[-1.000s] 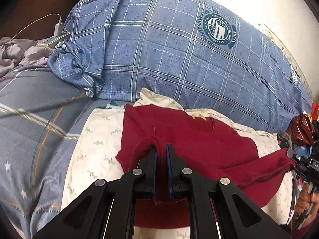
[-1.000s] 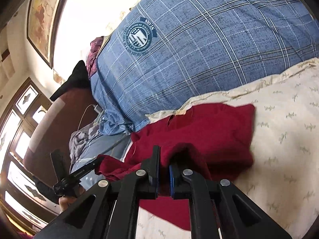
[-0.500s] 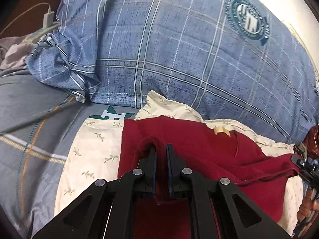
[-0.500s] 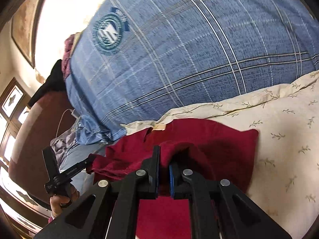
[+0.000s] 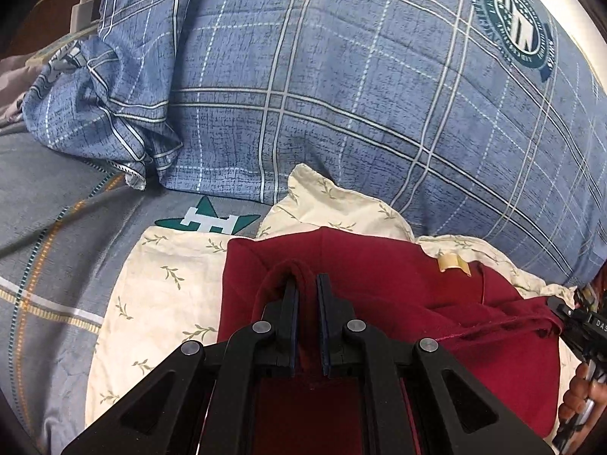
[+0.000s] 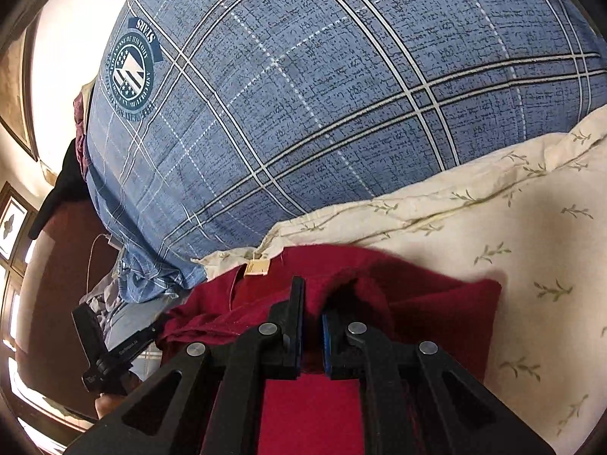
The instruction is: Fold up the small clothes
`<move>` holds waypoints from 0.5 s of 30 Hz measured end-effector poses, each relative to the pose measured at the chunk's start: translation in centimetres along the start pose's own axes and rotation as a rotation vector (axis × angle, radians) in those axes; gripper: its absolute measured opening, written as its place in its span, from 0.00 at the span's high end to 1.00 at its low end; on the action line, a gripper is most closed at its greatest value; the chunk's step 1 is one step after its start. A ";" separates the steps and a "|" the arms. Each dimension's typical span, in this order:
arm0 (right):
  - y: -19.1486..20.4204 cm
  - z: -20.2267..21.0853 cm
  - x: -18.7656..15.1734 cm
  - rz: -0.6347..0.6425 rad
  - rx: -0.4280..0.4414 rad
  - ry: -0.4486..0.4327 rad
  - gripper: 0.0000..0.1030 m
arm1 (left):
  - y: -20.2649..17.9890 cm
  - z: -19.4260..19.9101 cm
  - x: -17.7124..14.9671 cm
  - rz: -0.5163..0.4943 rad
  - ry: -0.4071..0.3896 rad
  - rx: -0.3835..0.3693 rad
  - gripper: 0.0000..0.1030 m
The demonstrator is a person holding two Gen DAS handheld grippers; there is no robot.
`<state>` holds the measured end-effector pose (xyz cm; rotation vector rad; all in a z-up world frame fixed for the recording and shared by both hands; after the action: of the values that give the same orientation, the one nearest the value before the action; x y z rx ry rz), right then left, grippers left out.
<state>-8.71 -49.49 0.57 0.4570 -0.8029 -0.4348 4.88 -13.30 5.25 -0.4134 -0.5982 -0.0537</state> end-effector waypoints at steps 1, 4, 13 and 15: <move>0.0 -0.1 0.1 0.000 0.001 -0.006 0.94 | 0.0 -0.2 0.0 0.001 -0.001 0.000 0.92; -0.4 -1.0 0.1 -0.006 -0.013 0.001 0.93 | 0.1 -1.0 0.1 0.013 0.002 -0.002 0.91; -1.7 1.7 -0.2 -0.070 -0.019 -0.062 0.50 | 1.6 0.1 1.1 0.071 0.006 -0.084 0.44; -1.1 3.0 0.0 -0.028 -0.030 -0.047 0.51 | 2.3 2.1 1.2 0.083 -0.084 -0.057 0.20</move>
<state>-11.20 -51.02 1.76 0.4322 -0.8348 -0.4840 5.12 -10.28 6.61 -0.4975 -0.6626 0.0262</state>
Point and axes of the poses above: each gripper's, at about its wrist camera, not at the fingertips, and z roughly against the way its jaws point, y to its left, x to its top, the point moved 1 cm from there along -z, roughly the way its jaws point, and after that the axes turned 10 degrees about z, right-handed, at the moved point
